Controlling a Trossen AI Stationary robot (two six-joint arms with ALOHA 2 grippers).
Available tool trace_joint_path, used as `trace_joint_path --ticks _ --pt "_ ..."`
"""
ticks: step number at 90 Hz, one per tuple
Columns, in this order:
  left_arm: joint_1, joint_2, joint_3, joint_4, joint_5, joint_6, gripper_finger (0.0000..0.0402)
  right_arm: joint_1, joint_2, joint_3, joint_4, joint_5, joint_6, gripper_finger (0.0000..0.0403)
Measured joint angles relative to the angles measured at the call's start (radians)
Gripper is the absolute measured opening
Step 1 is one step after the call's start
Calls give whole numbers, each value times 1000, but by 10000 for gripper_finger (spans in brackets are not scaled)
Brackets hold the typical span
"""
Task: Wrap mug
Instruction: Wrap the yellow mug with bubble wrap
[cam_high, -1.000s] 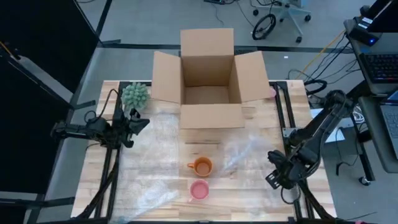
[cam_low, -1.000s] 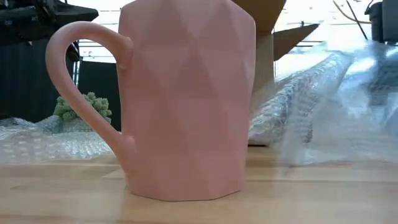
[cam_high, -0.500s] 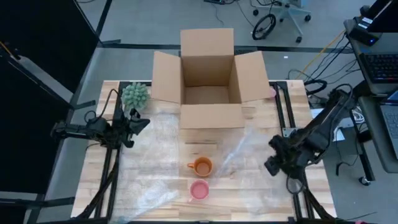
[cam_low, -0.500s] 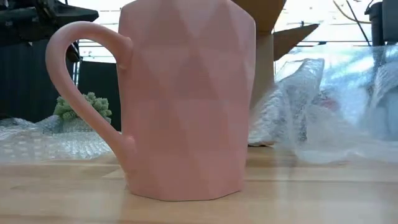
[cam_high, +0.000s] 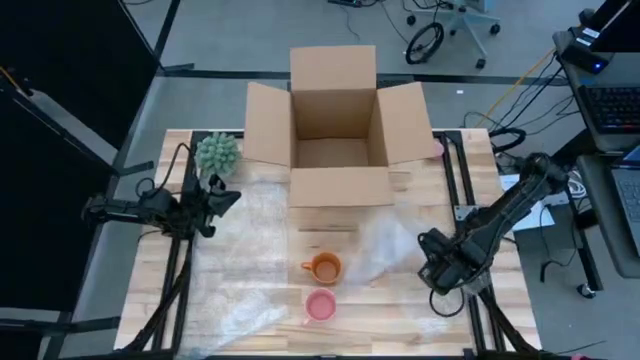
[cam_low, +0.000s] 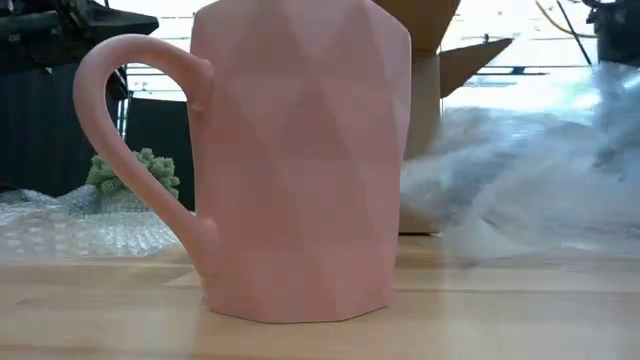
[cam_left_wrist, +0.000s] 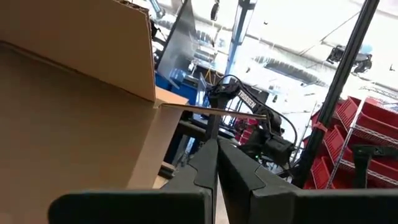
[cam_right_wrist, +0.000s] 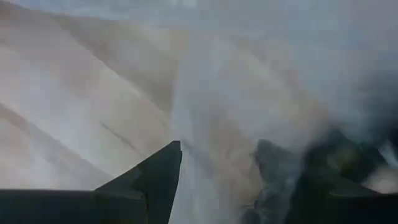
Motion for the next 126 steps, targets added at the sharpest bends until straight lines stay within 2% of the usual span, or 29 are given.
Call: trace_joint_path --ticks 8,14,27,36,41,47,59,68,74,81,93,102,112,126 --pt "0 0 0 -1 -21 1 0 -16 -18 53 -47 12 -19 196" --pt "0 0 0 0 -31 12 0 -31 -26 103 -60 62 -34 196" --pt "0 0 0 0 -49 20 0 -44 -29 168 19 315 -82 196" --pt "0 0 0 0 -50 19 0 -45 -24 147 176 421 -169 196" --pt "0 0 0 0 -50 19 0 -45 -14 124 262 407 -233 196" --pt "0 0 0 0 -50 19 0 -46 4 116 282 286 -284 196" --pt "0 0 0 -1 -50 20 0 -49 8 125 64 22 -181 196" --pt "0 0 0 -3 -50 27 0 -49 7 169 -128 -51 -127 196" --pt "0 0 0 -10 -50 28 0 -66 7 213 -207 -21 -127 196" --pt "0 0 0 -27 -50 29 0 -120 7 272 -212 78 -171 196" --pt "0 0 0 -48 -50 21 0 -186 6 350 -80 252 -291 196" --pt "0 0 0 -46 -50 19 0 -172 11 320 81 417 -353 196" --pt "0 0 0 -45 -45 18 0 -138 51 193 224 380 -342 196" --pt "0 0 0 -45 -40 19 0 -68 137 -18 329 322 -118 196"
